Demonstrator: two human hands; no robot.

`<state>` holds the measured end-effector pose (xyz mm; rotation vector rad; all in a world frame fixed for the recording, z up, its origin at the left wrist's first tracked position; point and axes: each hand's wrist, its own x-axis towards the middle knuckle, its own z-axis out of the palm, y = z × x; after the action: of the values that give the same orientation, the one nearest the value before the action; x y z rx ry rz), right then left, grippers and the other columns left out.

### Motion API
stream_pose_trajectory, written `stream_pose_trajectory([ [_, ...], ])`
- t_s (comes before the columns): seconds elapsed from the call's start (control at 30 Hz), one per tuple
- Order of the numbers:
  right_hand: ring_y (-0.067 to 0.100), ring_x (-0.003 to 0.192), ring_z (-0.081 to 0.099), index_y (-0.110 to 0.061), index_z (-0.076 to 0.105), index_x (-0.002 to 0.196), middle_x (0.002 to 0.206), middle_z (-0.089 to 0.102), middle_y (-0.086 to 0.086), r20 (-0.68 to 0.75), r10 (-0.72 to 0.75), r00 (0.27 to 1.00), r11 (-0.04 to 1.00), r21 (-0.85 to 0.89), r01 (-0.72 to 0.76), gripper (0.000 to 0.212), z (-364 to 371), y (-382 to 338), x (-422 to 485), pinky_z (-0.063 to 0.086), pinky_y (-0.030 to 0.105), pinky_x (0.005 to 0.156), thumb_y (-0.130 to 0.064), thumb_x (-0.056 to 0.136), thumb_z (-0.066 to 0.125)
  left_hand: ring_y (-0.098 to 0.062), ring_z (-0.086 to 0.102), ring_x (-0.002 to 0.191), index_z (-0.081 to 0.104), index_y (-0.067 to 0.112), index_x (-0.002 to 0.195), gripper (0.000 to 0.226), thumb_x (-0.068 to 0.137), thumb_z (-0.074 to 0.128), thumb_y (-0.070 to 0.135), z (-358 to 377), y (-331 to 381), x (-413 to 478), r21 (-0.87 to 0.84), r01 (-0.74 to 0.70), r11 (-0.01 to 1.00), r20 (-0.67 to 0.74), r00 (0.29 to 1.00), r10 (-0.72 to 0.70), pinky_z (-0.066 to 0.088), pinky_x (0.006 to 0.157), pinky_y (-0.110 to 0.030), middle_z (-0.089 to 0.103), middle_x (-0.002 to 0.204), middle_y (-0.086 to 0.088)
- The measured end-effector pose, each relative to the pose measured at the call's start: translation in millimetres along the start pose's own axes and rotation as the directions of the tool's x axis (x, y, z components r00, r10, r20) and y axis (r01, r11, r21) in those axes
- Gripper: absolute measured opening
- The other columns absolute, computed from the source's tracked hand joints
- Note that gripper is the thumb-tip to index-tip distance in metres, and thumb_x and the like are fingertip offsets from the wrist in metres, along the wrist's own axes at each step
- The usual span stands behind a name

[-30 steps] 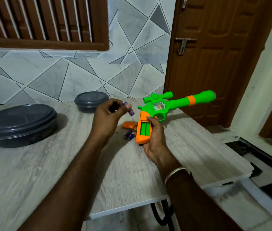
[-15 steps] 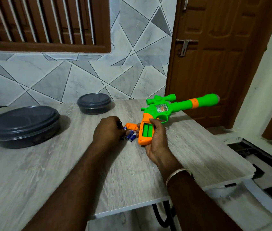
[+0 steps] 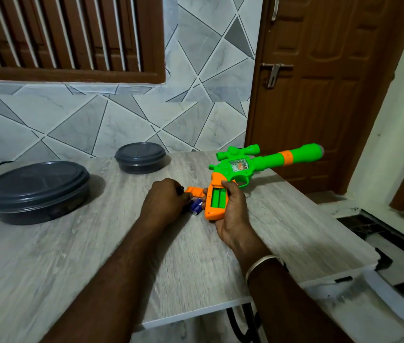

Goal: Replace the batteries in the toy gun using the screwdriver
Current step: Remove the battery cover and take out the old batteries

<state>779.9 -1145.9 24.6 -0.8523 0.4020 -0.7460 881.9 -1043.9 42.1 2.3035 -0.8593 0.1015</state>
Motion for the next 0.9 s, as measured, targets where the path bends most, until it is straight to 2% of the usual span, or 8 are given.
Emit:
stream_pose_trajectory([
  [0.2, 0.021, 0.052, 0.061, 0.001, 0.062, 0.095, 0.072, 0.065, 0.015, -0.021, 0.008, 1.0, 1.0, -0.013, -0.009, 0.03, 1.4, 0.8, -1.7, 0.05, 0.027, 0.046, -0.025, 0.096, 0.047, -0.024, 0.066, 0.095, 0.075, 0.006, 0.106, 0.023, 0.096, 0.06, 0.02, -6.4, -0.5, -0.4, -0.164, 0.026, 0.986, -0.108, 0.993, -0.044, 0.051, 0.083, -0.032, 0.073, 0.103, -0.011],
  [0.33, 0.021, 0.055, 0.062, 0.002, 0.06, 0.111, 0.079, 0.065, 0.016, -0.051, 0.02, 0.998, 1.0, -0.008, -0.02, 0.035, 1.7, 3.2, -0.6, 0.05, 0.027, 0.048, -0.026, 0.095, 0.05, -0.023, 0.066, 0.08, 0.071, 0.003, 0.103, 0.022, 0.097, 0.052, 0.013, -13.7, -0.7, -1.8, -0.259, 0.003, 0.966, -0.186, 0.981, -0.053, 0.05, 0.072, -0.03, 0.072, 0.1, -0.014],
  [0.43, 0.019, 0.049, 0.062, 0.001, 0.063, 0.094, 0.066, 0.067, 0.012, -0.032, 0.018, 0.999, 1.0, -0.02, -0.019, 0.031, -0.4, 2.5, 1.6, 0.049, 0.025, 0.045, -0.026, 0.096, 0.047, -0.026, 0.072, 0.076, 0.062, 0.009, 0.123, 0.029, 0.096, 0.054, 0.003, -16.0, -1.3, -3.7, -0.373, 0.034, 0.927, -0.125, 0.988, -0.086, 0.059, 0.064, -0.034, 0.072, 0.103, -0.014],
  [0.5, 0.019, 0.047, 0.061, -0.002, 0.063, 0.085, 0.06, 0.066, 0.01, -0.019, 0.015, 1.0, 1.0, -0.017, -0.015, 0.031, -1.3, 1.4, 2.6, 0.049, 0.024, 0.044, -0.025, 0.097, 0.046, -0.02, 0.072, 0.068, 0.06, 0.012, 0.115, 0.021, 0.096, 0.061, 0.003, -16.2, -0.5, -6.4, -0.428, 0.038, 0.903, -0.075, 0.994, -0.078, 0.06, 0.06, -0.032, 0.074, 0.094, -0.012],
  [0.57, 0.019, 0.046, 0.061, -0.001, 0.062, 0.086, 0.059, 0.066, 0.008, -0.019, 0.009, 1.0, 1.0, -0.022, -0.01, 0.031, -0.8, 1.1, 2.2, 0.048, 0.024, 0.045, -0.025, 0.097, 0.046, -0.017, 0.072, 0.072, 0.066, 0.015, 0.097, 0.01, 0.09, 0.072, 0.01, -18.4, 0.5, -7.4, -0.356, -0.044, 0.934, -0.06, 0.998, 0.024, 0.061, 0.071, -0.036, 0.075, 0.087, -0.009],
  [0.63, 0.021, 0.048, 0.06, 0.0, 0.062, 0.089, 0.06, 0.066, 0.009, -0.021, 0.011, 1.0, 1.0, -0.024, -0.012, 0.031, 0.9, 1.4, 1.7, 0.047, 0.026, 0.048, -0.026, 0.095, 0.046, -0.01, 0.069, 0.076, 0.077, 0.017, 0.09, 0.009, 0.083, 0.081, 0.015, -25.6, 1.3, -9.9, -0.26, -0.151, 0.954, 0.015, 0.987, 0.16, 0.055, 0.074, -0.023, 0.076, 0.085, -0.002],
  [0.7, 0.022, 0.051, 0.06, 0.001, 0.062, 0.091, 0.065, 0.065, 0.011, -0.027, 0.008, 1.0, 1.0, -0.029, -0.009, 0.032, 1.3, 2.7, 2.3, 0.046, 0.029, 0.051, -0.027, 0.094, 0.047, -0.002, 0.066, 0.075, 0.081, 0.019, 0.086, 0.011, 0.077, 0.086, 0.017, -32.6, 2.1, -12.2, -0.185, -0.204, 0.961, 0.122, 0.966, 0.228, 0.046, 0.065, -0.01, 0.076, 0.083, 0.004],
  [0.9, 0.021, 0.051, 0.059, -0.001, 0.065, 0.079, 0.064, 0.064, 0.013, -0.01, -0.006, 1.0, 0.999, -0.038, 0.005, 0.037, -1.8, 3.6, 4.9, 0.046, 0.029, 0.051, -0.027, 0.095, 0.046, -0.005, 0.067, 0.081, 0.079, 0.023, 0.081, 0.016, 0.071, 0.09, 0.019, -32.2, 3.3, -16.8, 0.038, -0.209, 0.977, 0.348, 0.919, 0.183, 0.047, 0.067, -0.016, 0.074, 0.084, 0.007],
])
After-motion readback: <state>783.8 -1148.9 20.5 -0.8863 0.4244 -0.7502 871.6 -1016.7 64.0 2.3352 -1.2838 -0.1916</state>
